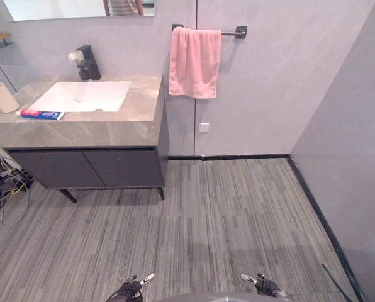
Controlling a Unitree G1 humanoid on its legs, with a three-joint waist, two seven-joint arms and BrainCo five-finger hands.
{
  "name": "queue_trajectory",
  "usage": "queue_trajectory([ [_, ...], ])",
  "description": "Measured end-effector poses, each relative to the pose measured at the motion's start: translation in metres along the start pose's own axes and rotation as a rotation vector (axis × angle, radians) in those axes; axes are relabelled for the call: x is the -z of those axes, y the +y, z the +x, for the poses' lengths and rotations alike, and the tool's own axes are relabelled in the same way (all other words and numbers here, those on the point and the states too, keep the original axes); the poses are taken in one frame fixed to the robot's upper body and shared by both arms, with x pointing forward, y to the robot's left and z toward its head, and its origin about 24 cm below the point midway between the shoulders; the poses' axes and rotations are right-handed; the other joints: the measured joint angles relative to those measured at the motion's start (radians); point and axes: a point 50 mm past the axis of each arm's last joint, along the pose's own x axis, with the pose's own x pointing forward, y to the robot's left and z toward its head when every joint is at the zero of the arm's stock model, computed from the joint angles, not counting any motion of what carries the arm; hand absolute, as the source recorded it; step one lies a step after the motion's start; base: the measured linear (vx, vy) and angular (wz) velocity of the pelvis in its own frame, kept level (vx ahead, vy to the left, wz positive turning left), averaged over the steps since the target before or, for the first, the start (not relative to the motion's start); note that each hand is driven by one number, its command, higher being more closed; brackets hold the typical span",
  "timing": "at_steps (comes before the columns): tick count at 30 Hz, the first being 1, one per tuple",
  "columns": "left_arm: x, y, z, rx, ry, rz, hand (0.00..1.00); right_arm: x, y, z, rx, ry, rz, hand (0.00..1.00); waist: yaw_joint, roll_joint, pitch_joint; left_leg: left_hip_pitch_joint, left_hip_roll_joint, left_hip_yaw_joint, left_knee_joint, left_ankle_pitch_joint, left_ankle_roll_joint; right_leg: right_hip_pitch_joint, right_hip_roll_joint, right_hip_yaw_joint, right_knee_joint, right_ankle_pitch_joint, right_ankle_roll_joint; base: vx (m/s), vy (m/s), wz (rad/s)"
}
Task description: Organize washtable
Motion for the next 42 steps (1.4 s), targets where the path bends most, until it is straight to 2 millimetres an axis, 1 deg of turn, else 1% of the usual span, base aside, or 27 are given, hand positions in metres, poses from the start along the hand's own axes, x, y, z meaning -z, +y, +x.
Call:
queue_trajectory([
  [1, 0.007, 0.004, -0.001, -0.008, 0.028, 0.003, 0.00, 0.002, -0.001, 0.000, 0.007, 0.011, 0.015, 0.00, 0.000, 0.003, 0.002, 0.002, 0.000, 0.001, -0.003, 0.001, -0.001, 0.000, 0.000, 0.000, 0.002, -0.004, -0.002, -0.03, 0.013, -0.01],
  [8, 0.017, 0.009, -0.004, -0.017, 0.053, 0.016, 0.00, 0.003, -0.001, 0.000, 0.008, 0.015, 0.016, 0.00, 0.000, -0.009, 0.003, 0.002, -0.003, -0.006, -0.009, 0.002, -0.002, -0.001, -0.003, -0.006, 0.000, -0.010, 0.002, 0.00, 0.004, 0.02],
  [12, 0.017, 0.009, -0.004, -0.018, 0.052, 0.017, 0.00, 0.002, -0.001, 0.000, 0.008, 0.014, 0.017, 0.00, -0.001, -0.009, 0.003, 0.003, -0.005, -0.009, -0.010, 0.007, 0.005, 0.001, -0.005, -0.009, 0.001, -0.009, 0.000, 0.06, -0.010, 0.01],
  [16, 0.016, 0.010, -0.004, -0.019, 0.047, 0.018, 0.00, 0.001, 0.001, 0.000, 0.004, 0.011, 0.015, 0.00, -0.002, -0.007, 0.008, 0.010, -0.006, -0.012, -0.010, 0.007, 0.006, 0.011, -0.006, -0.018, 0.001, -0.008, 0.001, 0.06, -0.011, 0.03],
  [17, 0.016, 0.011, -0.004, -0.021, 0.047, 0.019, 0.00, 0.000, 0.002, 0.000, 0.000, 0.010, 0.009, 0.00, -0.002, -0.012, 0.015, 0.017, -0.006, -0.014, -0.010, 0.006, 0.007, 0.018, -0.006, -0.021, 0.001, -0.008, 0.001, 0.03, -0.007, 0.05],
  [37, 0.014, 0.012, -0.004, -0.021, 0.040, 0.023, 0.00, -0.001, 0.006, 0.001, -0.021, 0.004, -0.051, 0.00, -0.001, -0.016, 0.018, 0.028, -0.009, -0.011, -0.036, 0.006, 0.005, 0.014, -0.012, -0.026, 0.000, -0.016, 0.007, -0.01, 0.003, 0.00],
  [40, 0.014, 0.012, -0.004, -0.021, 0.040, 0.023, 0.00, -0.002, 0.007, 0.001, -0.022, 0.003, -0.054, 0.00, -0.001, -0.017, 0.018, 0.023, -0.009, -0.012, -0.039, 0.007, 0.007, 0.011, -0.012, -0.027, -0.003, -0.016, 0.006, 0.04, -0.012, 0.00],
  [42, 0.013, 0.012, -0.003, -0.021, 0.038, 0.024, 0.00, -0.004, 0.008, 0.001, -0.027, -0.001, -0.063, 0.00, -0.001, -0.020, 0.012, -0.016, -0.010, -0.013, -0.032, 0.010, 0.011, -0.028, -0.012, -0.025, 0.003, -0.016, 0.006, 0.04, -0.011, -0.02],
])
